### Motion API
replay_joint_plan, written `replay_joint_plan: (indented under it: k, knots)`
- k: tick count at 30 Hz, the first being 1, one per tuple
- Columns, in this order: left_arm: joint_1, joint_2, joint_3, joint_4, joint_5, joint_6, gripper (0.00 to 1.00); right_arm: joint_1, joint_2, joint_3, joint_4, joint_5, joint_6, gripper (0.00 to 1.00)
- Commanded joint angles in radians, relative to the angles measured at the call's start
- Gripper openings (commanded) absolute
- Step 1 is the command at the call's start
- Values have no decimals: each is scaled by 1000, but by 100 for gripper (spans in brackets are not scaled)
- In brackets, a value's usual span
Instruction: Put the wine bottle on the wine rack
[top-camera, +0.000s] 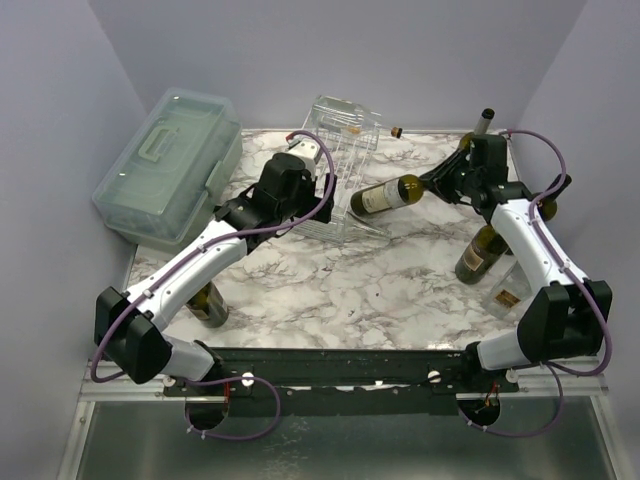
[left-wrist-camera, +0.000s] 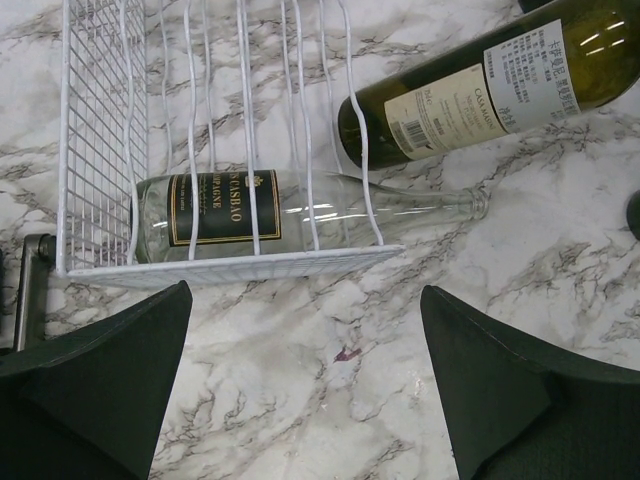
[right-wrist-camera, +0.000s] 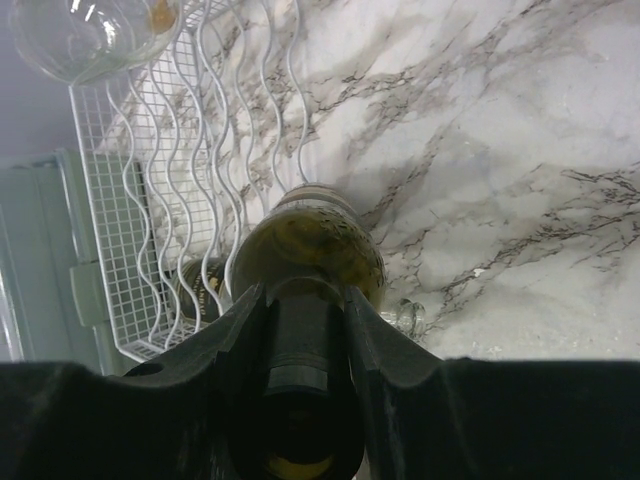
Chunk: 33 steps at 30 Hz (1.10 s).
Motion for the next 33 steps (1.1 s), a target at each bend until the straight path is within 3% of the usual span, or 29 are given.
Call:
replay_joint_plan:
  k: [1, 14, 33]
  knots:
    - [-7, 19, -7, 10, 13, -15, 99, -24, -64, -13, 196, -99, 103, 1]
    - [-7, 85, 2, 10, 40, -40, 98, -93, -30, -141, 366, -299, 243, 1]
    - [-4, 183, 28, 13, -4, -41, 91, -94, 14, -292, 602, -417, 379, 1]
